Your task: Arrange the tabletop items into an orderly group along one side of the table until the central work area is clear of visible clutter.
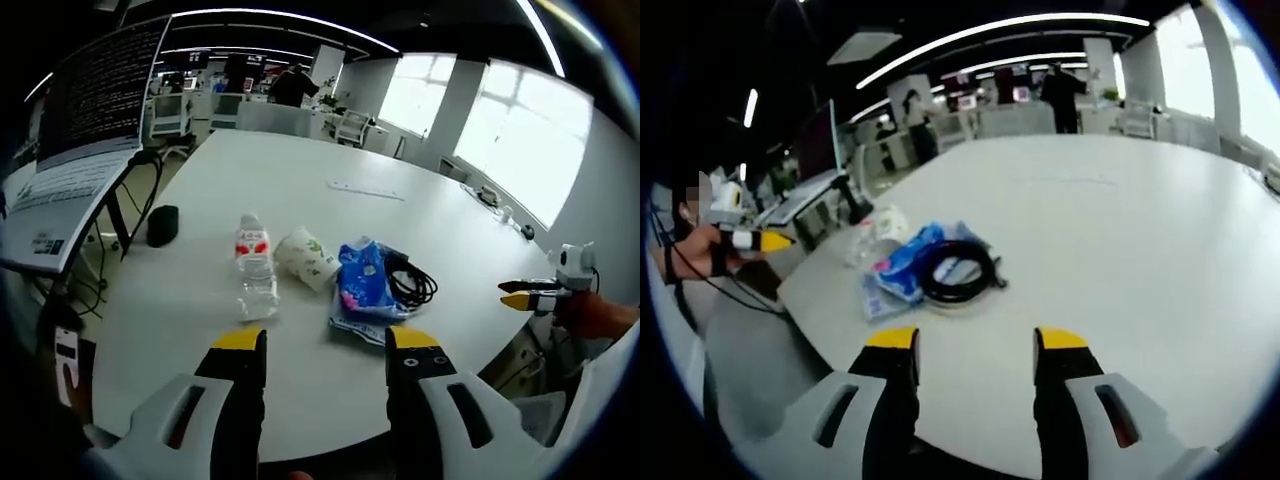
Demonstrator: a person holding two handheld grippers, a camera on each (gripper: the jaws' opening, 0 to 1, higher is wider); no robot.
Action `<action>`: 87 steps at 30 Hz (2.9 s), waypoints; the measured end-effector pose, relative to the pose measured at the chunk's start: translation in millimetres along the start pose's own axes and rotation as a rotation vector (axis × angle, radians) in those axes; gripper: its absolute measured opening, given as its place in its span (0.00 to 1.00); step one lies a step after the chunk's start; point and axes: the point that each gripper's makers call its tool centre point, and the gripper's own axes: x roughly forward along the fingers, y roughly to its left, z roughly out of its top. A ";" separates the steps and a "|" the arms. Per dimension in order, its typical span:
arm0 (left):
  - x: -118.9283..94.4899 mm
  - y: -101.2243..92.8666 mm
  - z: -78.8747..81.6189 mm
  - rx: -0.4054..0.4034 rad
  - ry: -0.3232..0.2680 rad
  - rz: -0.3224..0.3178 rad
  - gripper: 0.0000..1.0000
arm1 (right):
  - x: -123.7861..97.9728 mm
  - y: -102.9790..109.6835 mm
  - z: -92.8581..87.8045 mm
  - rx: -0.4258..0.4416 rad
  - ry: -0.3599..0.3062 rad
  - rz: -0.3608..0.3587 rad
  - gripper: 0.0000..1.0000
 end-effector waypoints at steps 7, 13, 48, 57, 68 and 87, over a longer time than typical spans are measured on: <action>0.2 -0.9 -0.3 0.005 0.005 -0.007 0.47 | -0.8 6.2 -5.2 0.002 0.014 0.011 0.44; 1.2 -0.6 -0.7 0.009 0.008 -0.010 0.47 | 2.0 10.3 -7.0 -0.008 0.022 0.024 0.46; 8.9 19.3 -11.6 0.003 0.037 -0.011 0.46 | 24.1 39.1 -28.7 -0.217 0.197 0.108 0.59; 17.5 21.8 -3.3 -0.013 0.034 -0.008 0.44 | 26.6 44.1 -29.0 -0.228 0.209 0.118 0.59; 43.4 36.0 16.5 -0.056 0.036 0.036 0.42 | 28.9 48.3 -37.3 -0.297 0.265 0.128 0.62; 88.4 61.9 43.7 -0.111 0.029 0.074 0.42 | 40.0 58.5 -41.3 -0.349 0.308 0.170 0.61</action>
